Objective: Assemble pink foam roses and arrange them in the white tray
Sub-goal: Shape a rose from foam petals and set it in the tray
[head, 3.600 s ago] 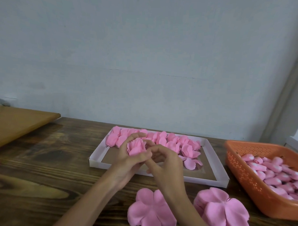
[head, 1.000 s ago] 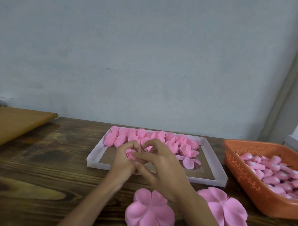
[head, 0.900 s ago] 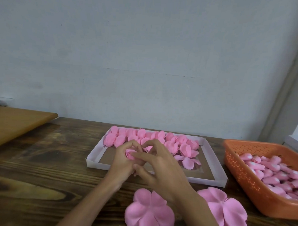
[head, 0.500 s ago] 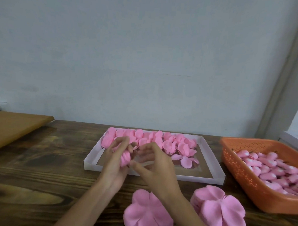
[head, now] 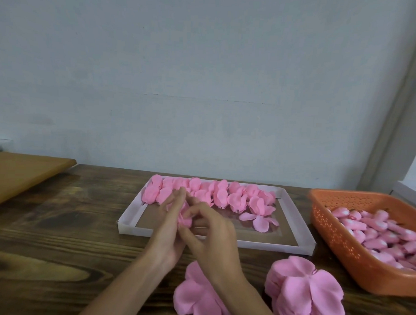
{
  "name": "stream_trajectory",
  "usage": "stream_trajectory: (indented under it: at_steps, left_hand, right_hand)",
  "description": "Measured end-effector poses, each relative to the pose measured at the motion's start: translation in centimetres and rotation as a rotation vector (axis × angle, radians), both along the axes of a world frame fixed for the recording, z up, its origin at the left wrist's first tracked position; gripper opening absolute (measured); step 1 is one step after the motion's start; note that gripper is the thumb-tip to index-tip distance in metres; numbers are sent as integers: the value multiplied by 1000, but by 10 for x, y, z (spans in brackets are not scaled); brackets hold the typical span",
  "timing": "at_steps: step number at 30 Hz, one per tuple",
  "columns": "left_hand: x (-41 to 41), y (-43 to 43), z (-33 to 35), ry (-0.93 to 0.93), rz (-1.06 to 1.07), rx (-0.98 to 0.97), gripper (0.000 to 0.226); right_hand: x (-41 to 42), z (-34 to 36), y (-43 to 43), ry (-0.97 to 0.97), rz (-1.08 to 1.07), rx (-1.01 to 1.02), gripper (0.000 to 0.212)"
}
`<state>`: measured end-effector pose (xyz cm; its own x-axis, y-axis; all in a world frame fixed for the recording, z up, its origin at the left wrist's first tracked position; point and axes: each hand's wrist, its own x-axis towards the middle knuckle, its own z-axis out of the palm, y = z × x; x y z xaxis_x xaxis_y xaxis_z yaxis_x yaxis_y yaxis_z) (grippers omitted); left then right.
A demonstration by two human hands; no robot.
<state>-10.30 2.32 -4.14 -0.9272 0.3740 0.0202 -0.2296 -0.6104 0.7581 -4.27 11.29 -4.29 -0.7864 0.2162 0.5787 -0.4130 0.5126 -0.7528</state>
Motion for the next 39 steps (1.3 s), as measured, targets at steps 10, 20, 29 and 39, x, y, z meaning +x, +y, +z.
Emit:
stream_trajectory:
  at_steps: [10,20,29,39]
  left_hand:
    - [0,4,-1,88,-143,61,62]
    - [-7,-7,5,167,-310,197,69]
    - [-7,-13,2,382,-370,-42,31]
    - [-8,-10,1,201,-162,-149,72]
  right_hand:
    - [-1,-6,-2,51,-107,78,28]
    - [-1,9,2,-50,161,-443,15]
    - [4,16,5,-359,469,-870,12]
    - [1,14,2,-213,317,-479,38]
